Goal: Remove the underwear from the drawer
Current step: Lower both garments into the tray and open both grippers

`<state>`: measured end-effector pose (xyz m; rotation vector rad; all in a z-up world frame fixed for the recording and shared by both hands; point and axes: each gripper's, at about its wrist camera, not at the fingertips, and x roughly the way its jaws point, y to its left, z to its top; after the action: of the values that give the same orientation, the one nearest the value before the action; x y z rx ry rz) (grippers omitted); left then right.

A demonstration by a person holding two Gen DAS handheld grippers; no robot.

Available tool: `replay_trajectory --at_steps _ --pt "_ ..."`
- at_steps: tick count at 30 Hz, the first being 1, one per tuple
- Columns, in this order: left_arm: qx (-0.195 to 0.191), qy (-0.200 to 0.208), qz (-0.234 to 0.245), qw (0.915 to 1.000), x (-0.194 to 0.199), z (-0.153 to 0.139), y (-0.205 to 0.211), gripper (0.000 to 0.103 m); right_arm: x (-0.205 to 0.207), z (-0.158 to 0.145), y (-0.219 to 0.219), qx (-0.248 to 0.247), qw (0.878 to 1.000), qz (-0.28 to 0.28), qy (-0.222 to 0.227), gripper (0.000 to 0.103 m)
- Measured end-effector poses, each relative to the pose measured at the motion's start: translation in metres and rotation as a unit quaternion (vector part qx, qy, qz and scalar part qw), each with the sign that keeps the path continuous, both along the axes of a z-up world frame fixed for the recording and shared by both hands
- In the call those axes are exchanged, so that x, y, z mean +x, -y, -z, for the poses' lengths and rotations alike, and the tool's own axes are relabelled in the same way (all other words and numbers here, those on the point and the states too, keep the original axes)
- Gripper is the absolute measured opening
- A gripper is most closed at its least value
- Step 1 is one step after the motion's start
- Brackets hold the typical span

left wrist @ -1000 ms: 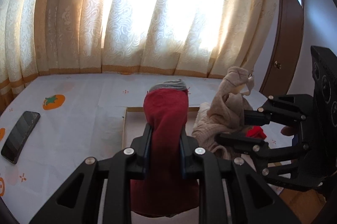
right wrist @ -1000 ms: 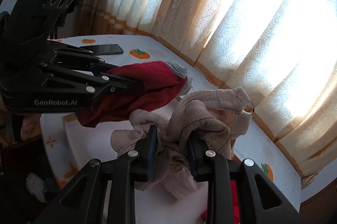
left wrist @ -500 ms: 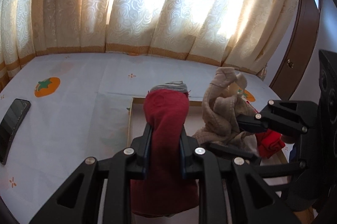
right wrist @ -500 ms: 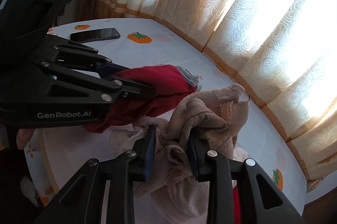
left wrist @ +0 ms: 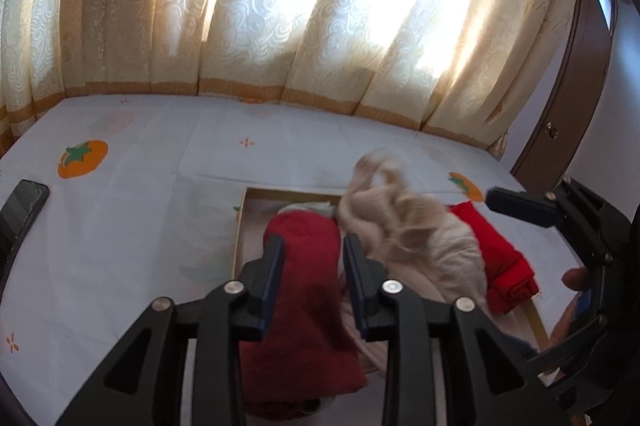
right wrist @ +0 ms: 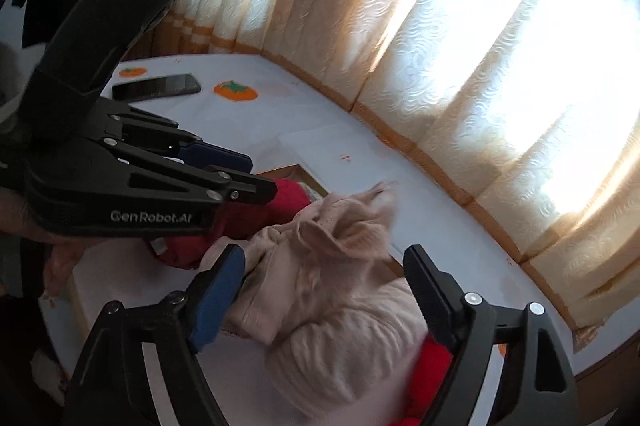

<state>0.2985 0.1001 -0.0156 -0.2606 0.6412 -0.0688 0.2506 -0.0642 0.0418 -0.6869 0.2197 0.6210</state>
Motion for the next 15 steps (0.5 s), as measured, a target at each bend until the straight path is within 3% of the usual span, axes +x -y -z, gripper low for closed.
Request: replay_trajectory --at_steps 6,15 --pt "-0.001 0.030 0.005 0.9995 -0.023 -0.013 0.009 0.042 -0.029 -0.013 0.039 0.053 0.998 -0.003 -0.033 0.083" --pt "-0.012 0.057 0.029 0.9979 -0.070 -0.024 0.028 0.046 -0.100 -0.029 0.084 0.120 0.990 -0.026 -0.068 0.084"
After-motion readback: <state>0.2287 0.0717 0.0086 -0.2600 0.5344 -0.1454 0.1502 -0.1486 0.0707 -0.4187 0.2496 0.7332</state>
